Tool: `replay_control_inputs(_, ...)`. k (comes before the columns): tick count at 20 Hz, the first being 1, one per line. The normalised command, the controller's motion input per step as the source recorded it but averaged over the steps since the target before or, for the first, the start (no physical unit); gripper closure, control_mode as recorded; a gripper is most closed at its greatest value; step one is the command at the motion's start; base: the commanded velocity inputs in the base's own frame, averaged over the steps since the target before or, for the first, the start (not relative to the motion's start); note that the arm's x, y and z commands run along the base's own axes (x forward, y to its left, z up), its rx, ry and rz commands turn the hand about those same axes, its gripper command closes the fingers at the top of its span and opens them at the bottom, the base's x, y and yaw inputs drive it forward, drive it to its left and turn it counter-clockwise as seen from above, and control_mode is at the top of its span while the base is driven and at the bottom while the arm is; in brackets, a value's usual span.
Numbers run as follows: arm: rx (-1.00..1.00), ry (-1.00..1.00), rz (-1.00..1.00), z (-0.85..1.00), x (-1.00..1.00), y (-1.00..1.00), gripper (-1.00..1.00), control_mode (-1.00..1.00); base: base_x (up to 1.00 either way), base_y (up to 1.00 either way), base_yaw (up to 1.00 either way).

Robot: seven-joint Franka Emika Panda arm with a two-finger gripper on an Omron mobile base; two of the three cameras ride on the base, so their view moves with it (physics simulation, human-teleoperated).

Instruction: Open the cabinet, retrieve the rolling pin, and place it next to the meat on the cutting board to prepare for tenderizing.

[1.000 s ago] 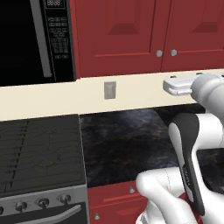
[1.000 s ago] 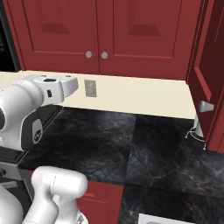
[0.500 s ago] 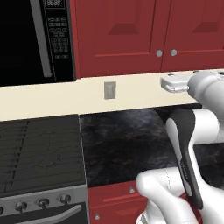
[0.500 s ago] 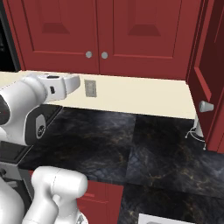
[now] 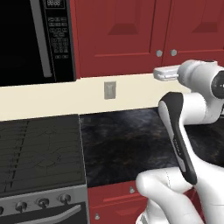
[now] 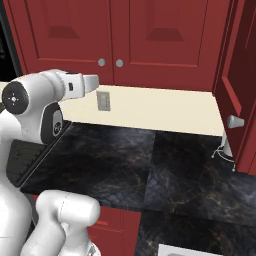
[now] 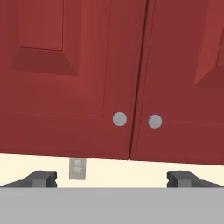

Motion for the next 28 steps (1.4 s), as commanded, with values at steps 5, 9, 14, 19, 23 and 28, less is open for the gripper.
replay_control_inputs(5, 0.0, 0.07, 0.0, 0.28, 0.2, -0.09, -1.0, -1.0, 0.0, 0.0, 0.0)
replay_control_inputs(9, 0.0, 0.02, 0.0, 0.29, 0.07, -0.15, -1.0, -1.0, 0.0, 0.0, 0.0)
replay_control_inputs(14, 0.0, 0.0, 0.0, 0.17, 0.04, -0.06, -1.0, -1.0, 0.0, 0.0, 0.0)
replay_control_inputs(19, 0.0, 0.0, 0.0, 0.03, 0.25, 0.02, -1.0, -1.0, 0.0, 0.0, 0.0)
replay_control_inputs(23, 0.0, 0.0, 0.0, 0.0, 0.34, 0.1, -1.0, -1.0, 0.0, 0.0, 0.0)
replay_control_inputs(28, 0.0, 0.0, 0.0, 0.0, 0.32, 0.13, -1.0, -1.0, 0.0, 0.0, 0.0)
